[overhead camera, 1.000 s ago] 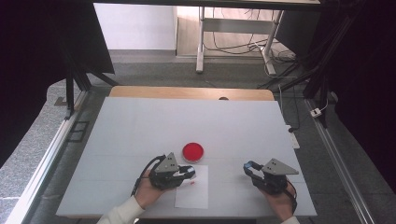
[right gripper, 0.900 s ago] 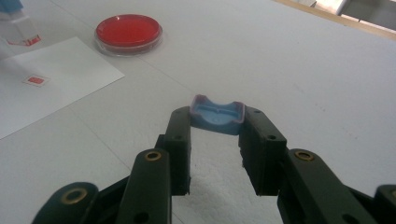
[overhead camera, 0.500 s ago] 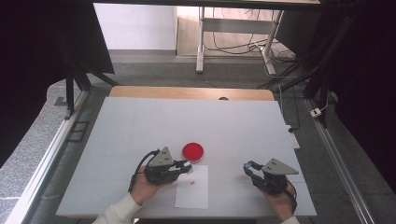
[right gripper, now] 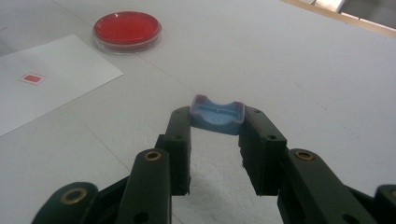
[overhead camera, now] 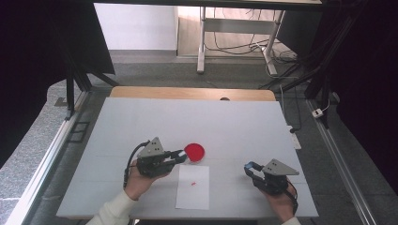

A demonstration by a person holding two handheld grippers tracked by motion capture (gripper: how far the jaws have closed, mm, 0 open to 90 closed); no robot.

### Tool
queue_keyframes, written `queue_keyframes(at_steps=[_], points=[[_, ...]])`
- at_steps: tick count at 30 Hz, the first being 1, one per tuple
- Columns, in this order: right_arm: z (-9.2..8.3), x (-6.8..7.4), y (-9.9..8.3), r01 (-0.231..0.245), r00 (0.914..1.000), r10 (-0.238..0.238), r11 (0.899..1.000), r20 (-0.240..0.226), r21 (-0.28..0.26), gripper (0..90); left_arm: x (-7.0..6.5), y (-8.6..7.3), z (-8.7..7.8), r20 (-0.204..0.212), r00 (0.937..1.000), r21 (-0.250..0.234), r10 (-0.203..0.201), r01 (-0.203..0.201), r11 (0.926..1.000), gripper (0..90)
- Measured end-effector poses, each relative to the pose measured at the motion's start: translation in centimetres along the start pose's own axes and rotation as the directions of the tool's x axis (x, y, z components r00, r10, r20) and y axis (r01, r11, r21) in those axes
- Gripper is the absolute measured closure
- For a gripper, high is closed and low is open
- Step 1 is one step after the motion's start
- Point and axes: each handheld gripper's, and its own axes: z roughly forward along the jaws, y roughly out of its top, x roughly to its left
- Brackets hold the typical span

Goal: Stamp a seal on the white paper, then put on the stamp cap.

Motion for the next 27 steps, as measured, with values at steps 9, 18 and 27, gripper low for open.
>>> queue_keyframes(at_steps=[9,18,27], points=[[0.0,0.1,0.0,0.0,1.0,0.0,1.0,0.002,0.0,64.2,0.3,0.0,-0.2,0.011,0.9998,-0.009,-0.019,0.019,0.9998,75.6],[0.0,0.3,0.2,0.003,1.0,-0.003,1.0,-0.002,-0.019,64.2,0.4,0.0,-0.1,0.011,0.9996,-0.009,-0.026,0.026,0.9996,75.6],[0.2,1.3,0.7,0.019,0.9997,-0.02,0.999,-0.016,-0.034,64.2,0.5,0.0,0.0,0.015,0.9995,-0.007,-0.03,0.03,0.9995,75.6]])
